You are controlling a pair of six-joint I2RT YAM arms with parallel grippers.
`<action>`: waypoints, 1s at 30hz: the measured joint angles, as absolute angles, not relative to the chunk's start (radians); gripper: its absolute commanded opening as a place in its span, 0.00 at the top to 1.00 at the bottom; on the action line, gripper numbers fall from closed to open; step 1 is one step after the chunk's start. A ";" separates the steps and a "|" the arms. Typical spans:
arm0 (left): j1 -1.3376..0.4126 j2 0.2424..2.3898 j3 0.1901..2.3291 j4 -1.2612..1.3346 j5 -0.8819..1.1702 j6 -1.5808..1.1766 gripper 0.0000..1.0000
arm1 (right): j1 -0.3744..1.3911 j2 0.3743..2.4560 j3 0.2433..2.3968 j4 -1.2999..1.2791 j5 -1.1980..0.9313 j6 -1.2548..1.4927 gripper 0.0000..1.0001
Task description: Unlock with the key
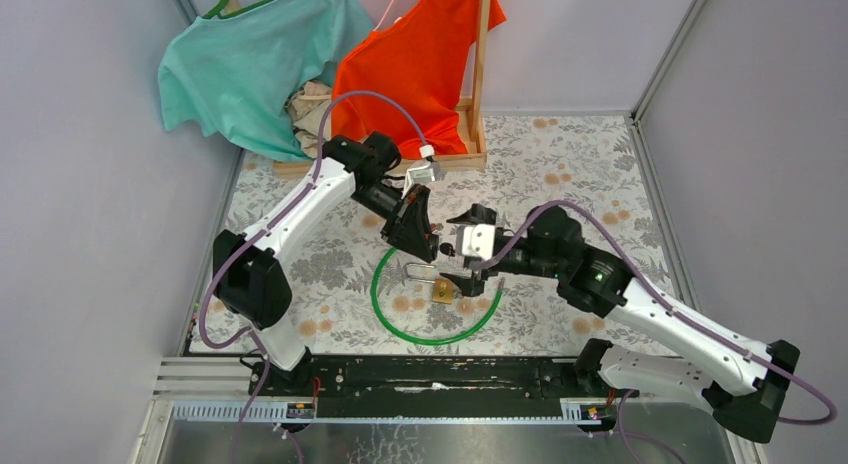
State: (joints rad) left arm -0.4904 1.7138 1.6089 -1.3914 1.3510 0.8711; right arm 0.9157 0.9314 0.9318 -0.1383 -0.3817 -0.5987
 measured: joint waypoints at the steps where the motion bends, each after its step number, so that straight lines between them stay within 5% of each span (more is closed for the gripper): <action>1: -0.490 1.714 1.609 -1.398 1.354 0.873 0.95 | 0.928 0.946 0.932 -0.150 -0.362 -0.641 0.00; 5: -0.490 1.713 1.609 -1.415 1.365 0.876 0.94 | 0.966 0.979 0.944 -0.192 -0.311 -0.769 0.00; 22: -0.490 1.713 1.626 -1.427 1.401 0.868 0.93 | 1.121 1.053 0.937 -0.046 -0.119 -0.920 0.27; 27: -0.488 1.713 1.630 -1.428 1.408 0.863 0.89 | 1.139 1.071 0.932 -0.016 -0.044 -0.948 0.49; 30: -0.487 1.712 1.638 -1.427 1.410 0.856 0.79 | 1.145 1.071 0.926 -0.005 -0.021 -0.960 0.75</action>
State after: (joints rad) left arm -0.4870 1.7123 1.6379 -1.4269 1.4101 0.8558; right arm 1.1446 1.0710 0.9264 -0.0048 -0.0208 -0.9600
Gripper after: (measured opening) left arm 0.343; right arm 0.557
